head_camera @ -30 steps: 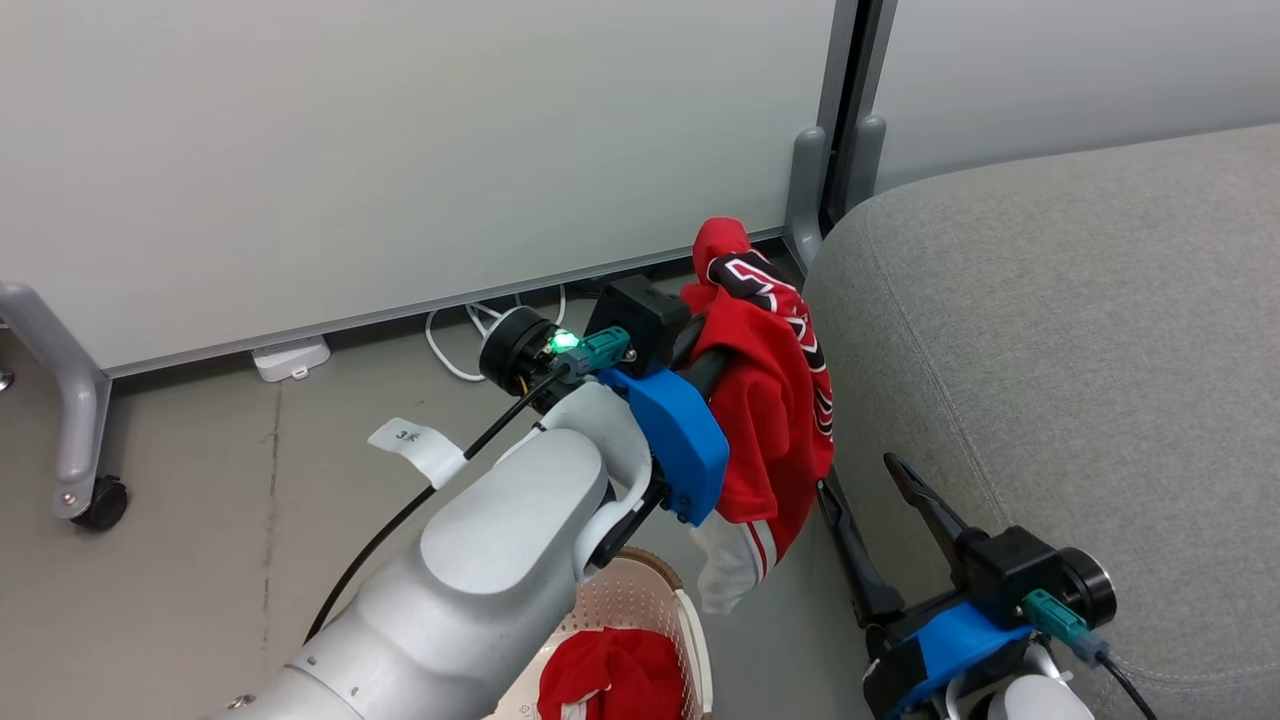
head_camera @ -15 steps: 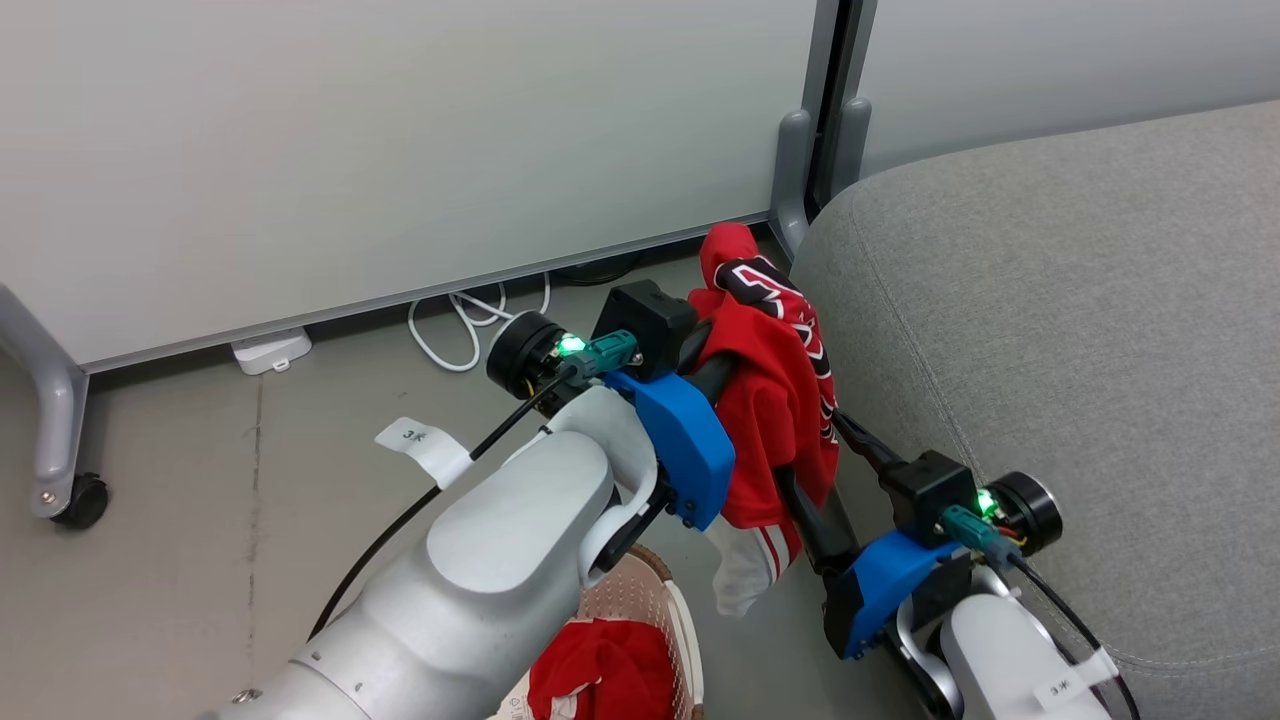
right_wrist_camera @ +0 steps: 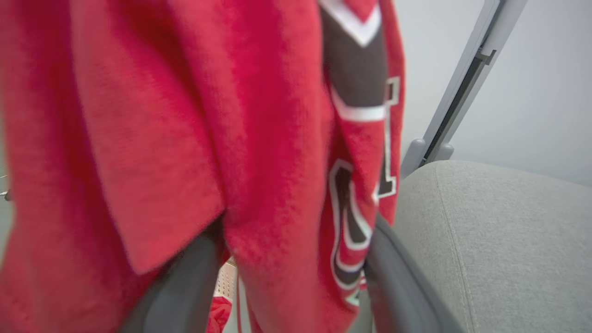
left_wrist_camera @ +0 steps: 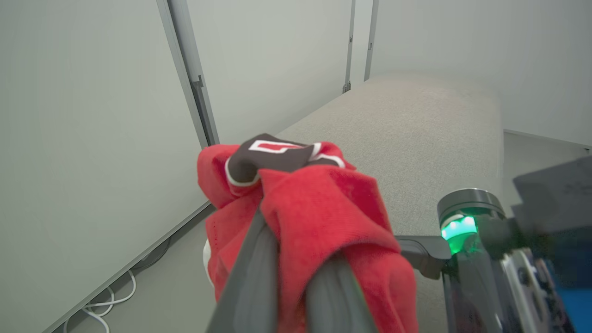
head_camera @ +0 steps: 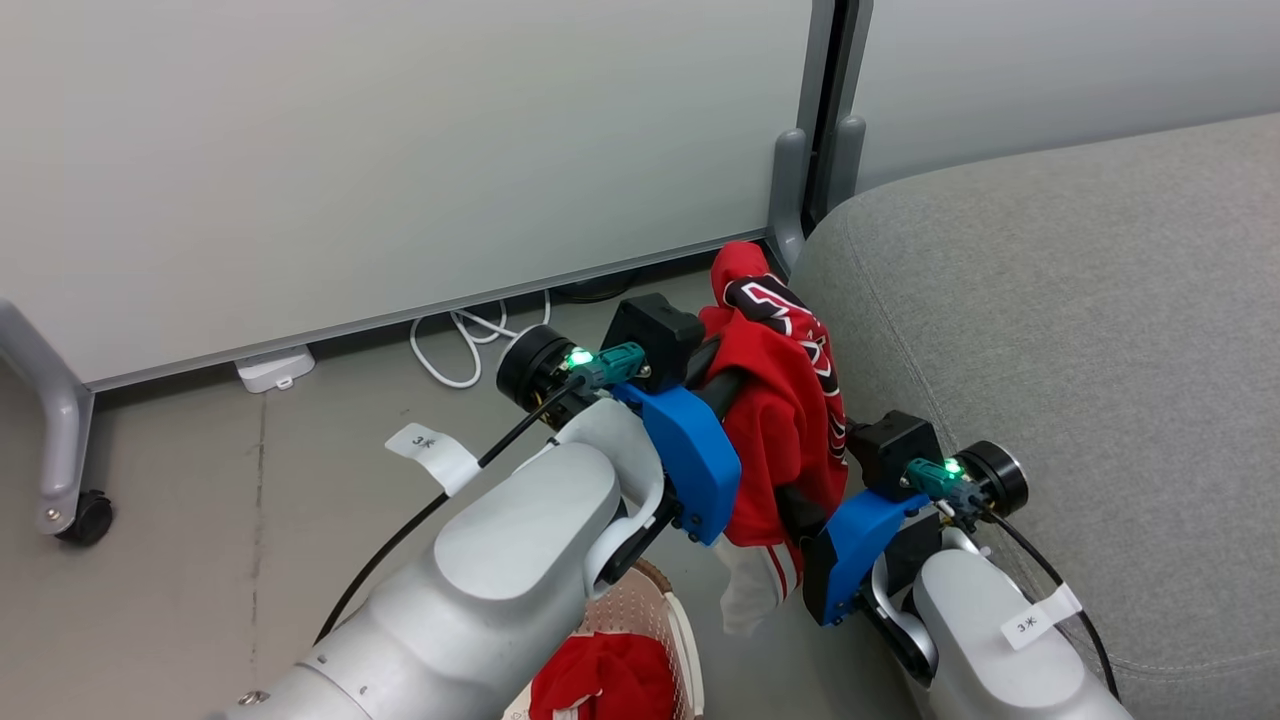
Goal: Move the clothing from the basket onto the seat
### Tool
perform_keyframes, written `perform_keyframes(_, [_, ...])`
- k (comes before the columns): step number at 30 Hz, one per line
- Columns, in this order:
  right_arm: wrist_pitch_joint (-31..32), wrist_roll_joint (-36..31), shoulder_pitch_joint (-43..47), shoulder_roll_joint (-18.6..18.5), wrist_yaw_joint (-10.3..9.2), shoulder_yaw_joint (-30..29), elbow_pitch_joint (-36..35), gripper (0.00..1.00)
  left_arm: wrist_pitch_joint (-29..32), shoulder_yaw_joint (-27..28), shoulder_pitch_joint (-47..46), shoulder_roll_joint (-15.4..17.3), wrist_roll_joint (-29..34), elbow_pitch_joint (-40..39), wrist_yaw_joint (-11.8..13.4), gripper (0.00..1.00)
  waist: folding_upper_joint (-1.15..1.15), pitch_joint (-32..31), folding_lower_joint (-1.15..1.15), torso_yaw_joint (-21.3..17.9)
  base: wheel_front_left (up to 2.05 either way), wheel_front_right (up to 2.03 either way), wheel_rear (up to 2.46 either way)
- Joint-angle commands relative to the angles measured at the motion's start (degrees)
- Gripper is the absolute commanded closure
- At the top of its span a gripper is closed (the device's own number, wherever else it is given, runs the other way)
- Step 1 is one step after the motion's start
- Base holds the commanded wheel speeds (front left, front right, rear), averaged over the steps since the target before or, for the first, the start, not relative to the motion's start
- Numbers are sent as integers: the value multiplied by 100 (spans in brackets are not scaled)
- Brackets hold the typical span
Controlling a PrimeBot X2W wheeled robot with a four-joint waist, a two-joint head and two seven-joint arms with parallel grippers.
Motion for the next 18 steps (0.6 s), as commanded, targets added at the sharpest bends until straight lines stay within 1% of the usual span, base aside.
perform_keyframes(1, [-56,102,-127,-18,3,54,102,0,-47,-28,-78,4,-41,15,24,100,0,-21,0,14,0,0,0])
perform_keyframes(5, [-141,305,-238,-18,3,166,316,0,-51,-75,-106,5,-104,26,34,100,0,-44,0,34,0,0,0])
perform_keyframes(6, [-150,357,-260,-18,3,196,358,21,-53,-86,-116,4,-112,28,37,100,0,-47,0,37,0,0,0])
perform_keyframes(7, [-181,438,-272,-18,3,222,377,65,-65,-96,-126,4,-130,31,42,100,0,-48,0,38,0,0,0])
perform_keyframes(8, [-219,503,-289,-18,3,237,385,100,-68,-104,-132,4,-144,36,43,100,0,-49,0,39,0,0,0])
perform_keyframes(18, [-357,685,-430,-18,3,378,602,100,-138,-178,-192,4,-232,125,104,100,0,-38,0,24,0,0,0])
